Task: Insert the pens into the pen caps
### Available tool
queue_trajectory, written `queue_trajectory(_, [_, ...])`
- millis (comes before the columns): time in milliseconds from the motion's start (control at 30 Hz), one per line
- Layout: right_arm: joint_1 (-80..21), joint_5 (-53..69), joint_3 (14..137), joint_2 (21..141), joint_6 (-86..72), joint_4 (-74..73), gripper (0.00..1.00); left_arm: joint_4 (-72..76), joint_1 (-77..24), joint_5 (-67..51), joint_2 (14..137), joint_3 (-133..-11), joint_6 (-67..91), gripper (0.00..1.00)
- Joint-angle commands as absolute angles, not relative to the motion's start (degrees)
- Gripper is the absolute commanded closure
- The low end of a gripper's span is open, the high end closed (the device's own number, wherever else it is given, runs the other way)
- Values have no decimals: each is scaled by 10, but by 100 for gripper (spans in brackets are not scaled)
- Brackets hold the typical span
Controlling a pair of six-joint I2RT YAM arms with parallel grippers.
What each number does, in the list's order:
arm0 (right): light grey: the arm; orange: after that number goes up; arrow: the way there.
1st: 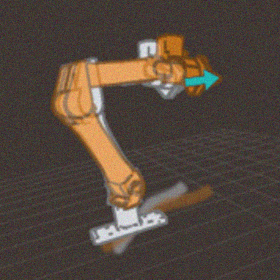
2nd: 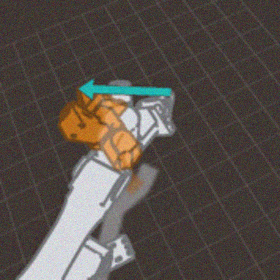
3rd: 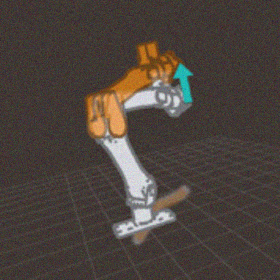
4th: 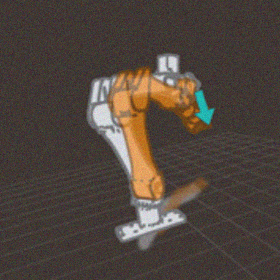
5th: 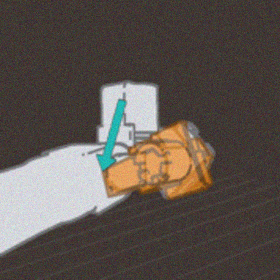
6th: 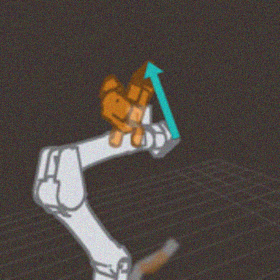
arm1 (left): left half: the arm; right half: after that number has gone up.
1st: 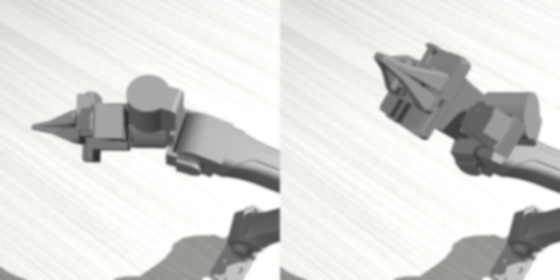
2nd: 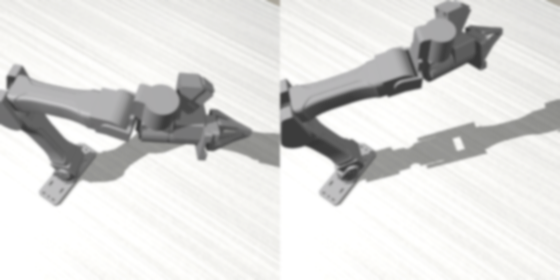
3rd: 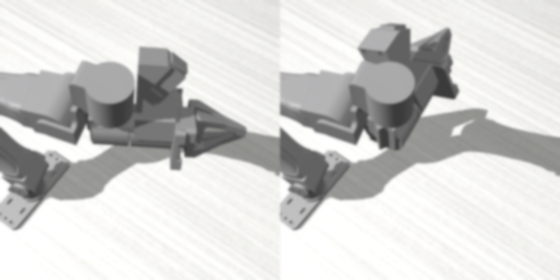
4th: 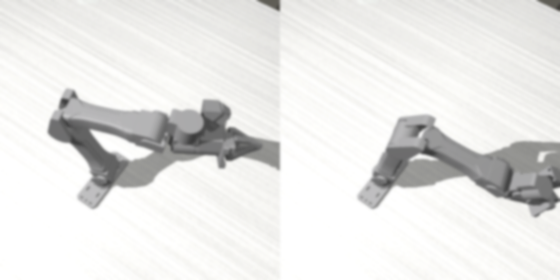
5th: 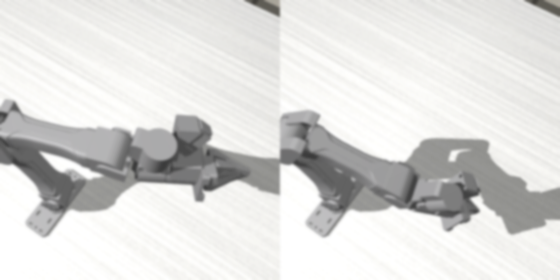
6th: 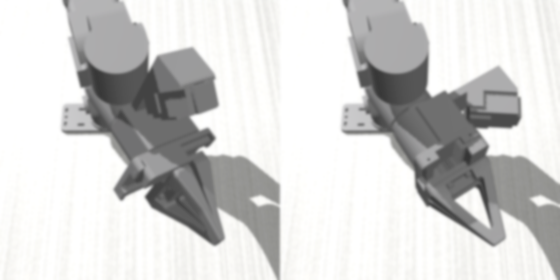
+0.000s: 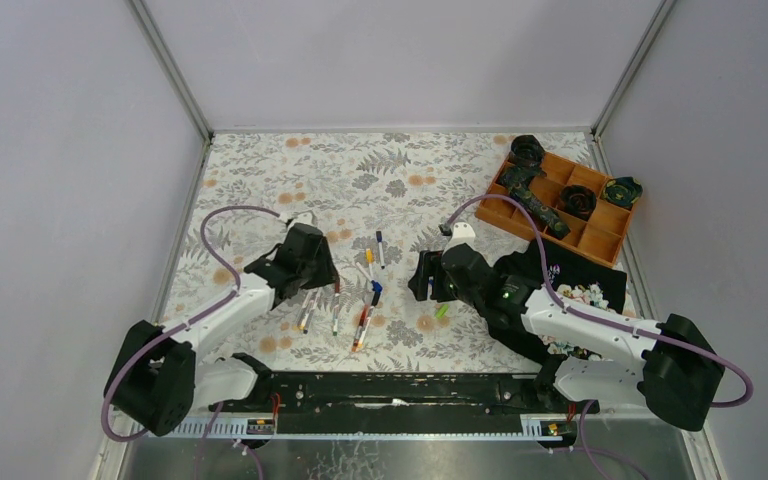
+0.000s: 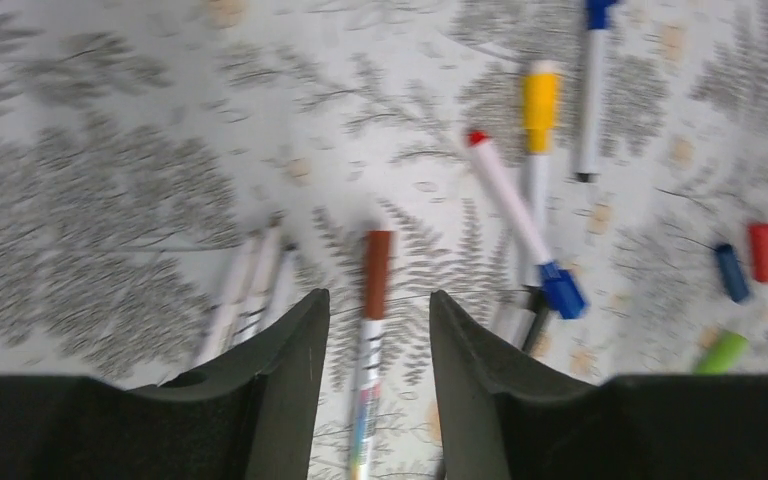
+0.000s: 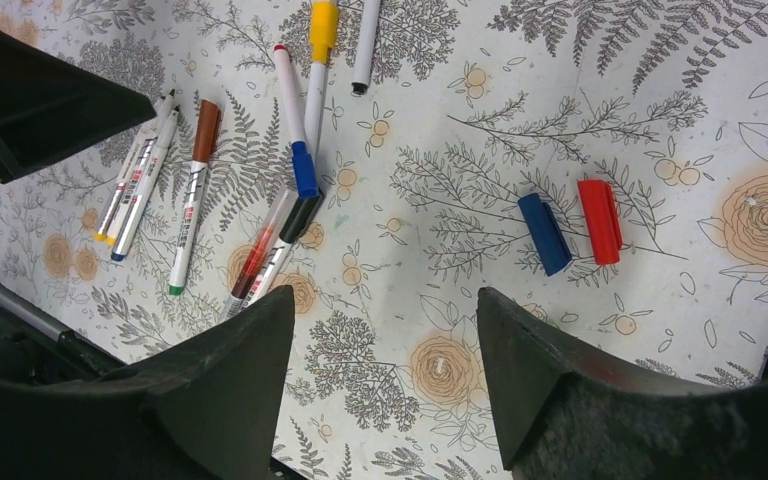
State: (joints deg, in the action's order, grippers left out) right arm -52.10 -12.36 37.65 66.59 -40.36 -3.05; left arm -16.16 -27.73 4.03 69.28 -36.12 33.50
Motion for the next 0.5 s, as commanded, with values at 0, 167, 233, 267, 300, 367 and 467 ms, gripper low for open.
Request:
queue_trajectory(0, [-519,-128,373,650,-401,-21,28,-252,-276,173,662,-334,395,62])
queue_trajectory(167, [-519,-125,363,640,-406,-16,28,-266,-266,195,635,-305,432,70])
queue_trajectory(233, [-519,-123,359,638,-407,-15,28,-269,-263,202,627,-300,441,72])
queue_trajectory(267, [-519,-122,358,636,-408,-15,28,-272,-261,208,625,-298,447,73])
queue_trajectory(300, [-519,-121,357,635,-408,-15,28,-272,-258,210,624,-297,450,74])
queue_trajectory(367, [-519,-121,354,633,-409,-14,28,-272,-251,211,626,-295,452,75])
queue_trajectory(467, [-519,-122,350,629,-411,-13,28,-272,-246,206,638,-299,449,79])
